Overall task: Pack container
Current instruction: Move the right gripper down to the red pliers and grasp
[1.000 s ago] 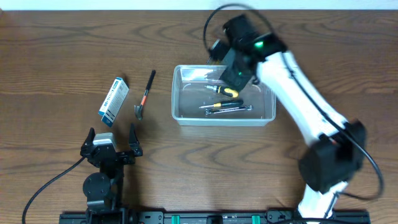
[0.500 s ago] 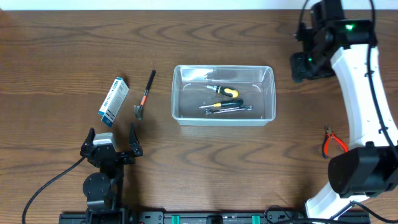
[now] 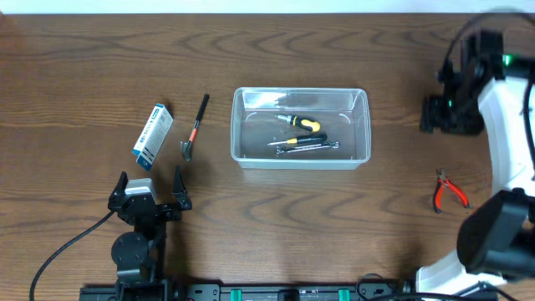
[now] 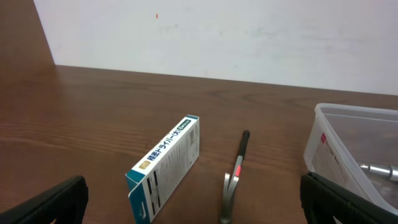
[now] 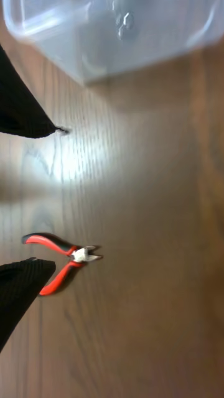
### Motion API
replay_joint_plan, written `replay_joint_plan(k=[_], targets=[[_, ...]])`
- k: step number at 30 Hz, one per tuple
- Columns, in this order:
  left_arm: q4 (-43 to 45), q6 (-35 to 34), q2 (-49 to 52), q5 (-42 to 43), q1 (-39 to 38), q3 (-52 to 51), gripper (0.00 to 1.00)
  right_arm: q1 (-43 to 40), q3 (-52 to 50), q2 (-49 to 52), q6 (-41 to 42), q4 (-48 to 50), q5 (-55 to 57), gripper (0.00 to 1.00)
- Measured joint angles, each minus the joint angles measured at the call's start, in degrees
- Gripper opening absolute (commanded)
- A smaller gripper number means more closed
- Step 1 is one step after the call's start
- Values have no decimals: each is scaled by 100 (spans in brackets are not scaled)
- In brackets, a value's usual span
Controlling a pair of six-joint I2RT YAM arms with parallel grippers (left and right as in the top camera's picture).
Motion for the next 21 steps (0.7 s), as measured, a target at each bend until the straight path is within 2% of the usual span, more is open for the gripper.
replay_joint_plan(k=[2, 4, 7, 21], targets=[[0, 0, 0, 0, 0, 0, 98, -223, -739, -286, 26, 398, -48, 62], [0, 0, 0, 2, 0, 0, 98, -444, -1309, -562, 72, 678, -79, 56], [0, 0, 0, 0, 0, 0, 98, -778, -1923, -887, 199, 992, -83, 56], [0, 0, 0, 0, 0, 0, 98, -957, -3407, -975, 868, 2026, 114, 56]])
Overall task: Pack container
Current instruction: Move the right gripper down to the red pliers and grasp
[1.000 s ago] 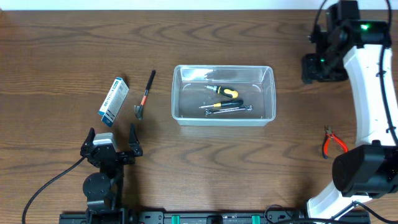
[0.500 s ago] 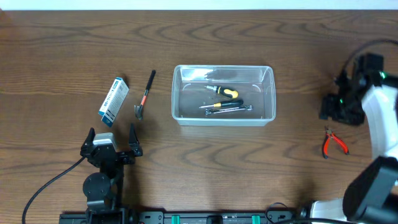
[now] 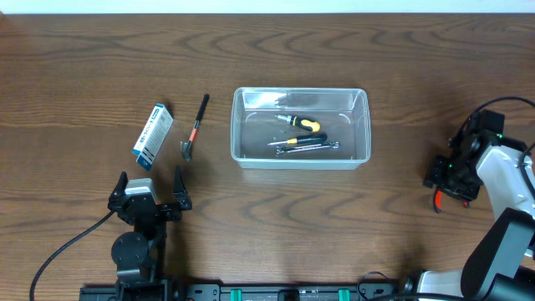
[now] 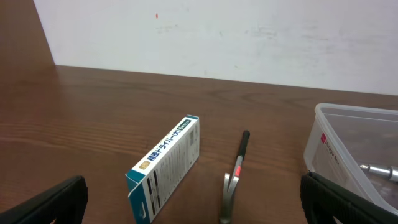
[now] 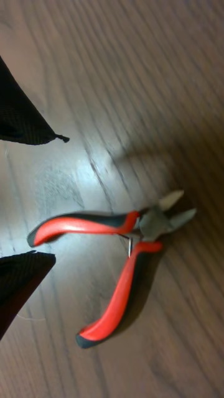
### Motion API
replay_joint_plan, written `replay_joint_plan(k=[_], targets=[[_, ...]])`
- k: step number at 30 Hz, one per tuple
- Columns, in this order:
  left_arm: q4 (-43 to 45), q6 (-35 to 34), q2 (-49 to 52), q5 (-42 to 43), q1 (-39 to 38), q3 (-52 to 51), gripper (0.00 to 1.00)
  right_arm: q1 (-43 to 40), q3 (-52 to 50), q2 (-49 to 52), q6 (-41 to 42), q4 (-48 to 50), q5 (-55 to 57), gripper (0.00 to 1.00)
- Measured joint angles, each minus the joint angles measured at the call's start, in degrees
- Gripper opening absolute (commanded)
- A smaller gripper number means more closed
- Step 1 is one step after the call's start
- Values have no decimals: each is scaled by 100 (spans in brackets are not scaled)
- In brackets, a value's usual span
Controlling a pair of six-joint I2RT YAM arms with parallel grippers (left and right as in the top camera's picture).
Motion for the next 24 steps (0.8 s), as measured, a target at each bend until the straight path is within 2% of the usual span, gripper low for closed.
replay_joint_plan(k=[14, 21, 24], targets=[[0, 0, 0, 0, 0, 0, 98, 0, -286, 0, 98, 675, 337, 51], [0, 0, 0, 0, 0, 0, 98, 0, -450, 0, 175, 831, 356, 52], [0, 0, 0, 0, 0, 0, 98, -17, -450, 0, 192, 879, 365, 55]])
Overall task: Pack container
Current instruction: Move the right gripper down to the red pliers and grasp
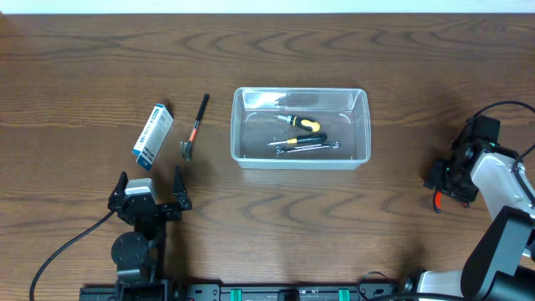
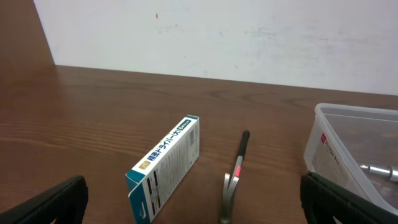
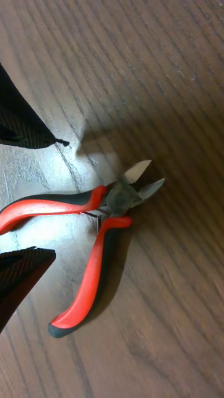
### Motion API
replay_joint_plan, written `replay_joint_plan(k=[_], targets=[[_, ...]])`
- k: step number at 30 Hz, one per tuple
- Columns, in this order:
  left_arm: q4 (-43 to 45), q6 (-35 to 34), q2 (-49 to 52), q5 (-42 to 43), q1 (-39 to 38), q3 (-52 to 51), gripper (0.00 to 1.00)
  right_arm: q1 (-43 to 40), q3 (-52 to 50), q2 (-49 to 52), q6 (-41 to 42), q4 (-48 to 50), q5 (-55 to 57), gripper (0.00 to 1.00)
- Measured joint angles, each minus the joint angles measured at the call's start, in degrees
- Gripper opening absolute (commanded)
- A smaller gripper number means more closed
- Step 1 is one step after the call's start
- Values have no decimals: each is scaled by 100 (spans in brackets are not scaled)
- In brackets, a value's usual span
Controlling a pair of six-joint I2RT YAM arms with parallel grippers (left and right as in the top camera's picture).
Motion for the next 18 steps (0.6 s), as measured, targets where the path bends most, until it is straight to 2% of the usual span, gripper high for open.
replay_joint_plan(k=[18], targets=[[0, 0, 0, 0, 0, 0, 98, -157, 0, 466, 26, 107, 28, 58]])
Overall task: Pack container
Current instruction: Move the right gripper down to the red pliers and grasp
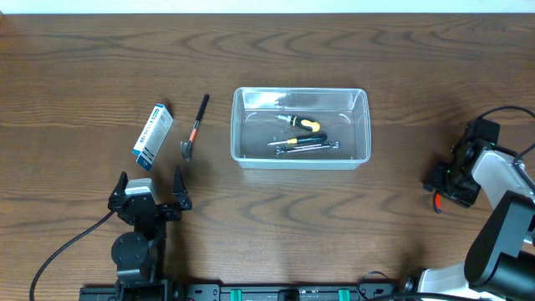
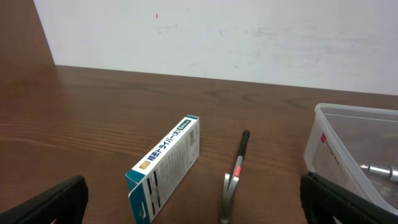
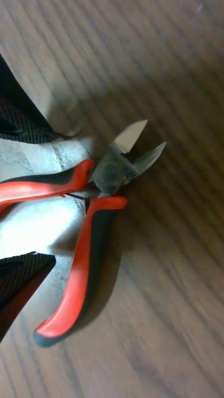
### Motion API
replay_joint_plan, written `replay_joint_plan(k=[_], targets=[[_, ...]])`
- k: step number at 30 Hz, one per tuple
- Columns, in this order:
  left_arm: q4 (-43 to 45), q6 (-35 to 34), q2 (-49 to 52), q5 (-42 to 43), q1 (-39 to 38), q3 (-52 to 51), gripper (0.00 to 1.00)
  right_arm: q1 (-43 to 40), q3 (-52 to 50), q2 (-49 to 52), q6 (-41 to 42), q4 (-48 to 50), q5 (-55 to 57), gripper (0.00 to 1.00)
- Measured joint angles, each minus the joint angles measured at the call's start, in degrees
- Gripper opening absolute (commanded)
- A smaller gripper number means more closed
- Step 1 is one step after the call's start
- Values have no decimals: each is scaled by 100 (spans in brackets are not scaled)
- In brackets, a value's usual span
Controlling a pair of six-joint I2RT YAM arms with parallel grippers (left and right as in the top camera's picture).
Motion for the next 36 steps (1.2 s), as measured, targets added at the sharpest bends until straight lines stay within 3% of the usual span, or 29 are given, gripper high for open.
replay_joint_plan(k=[4, 10, 14, 18, 36], targets=[[0, 0, 0, 0, 0, 0, 98, -9, 17, 33, 0, 26, -33, 56], [0, 0, 0, 0, 0, 0, 98, -9, 96, 131, 13, 76, -254, 22], [0, 0, 0, 0, 0, 0, 98, -9, 109, 146, 66, 92, -317, 19], [0, 0, 0, 0, 0, 0, 98, -9, 111, 146, 101, 85, -341, 1], [0, 0, 0, 0, 0, 0, 98, -9, 409, 332, 98, -334, -446, 1]])
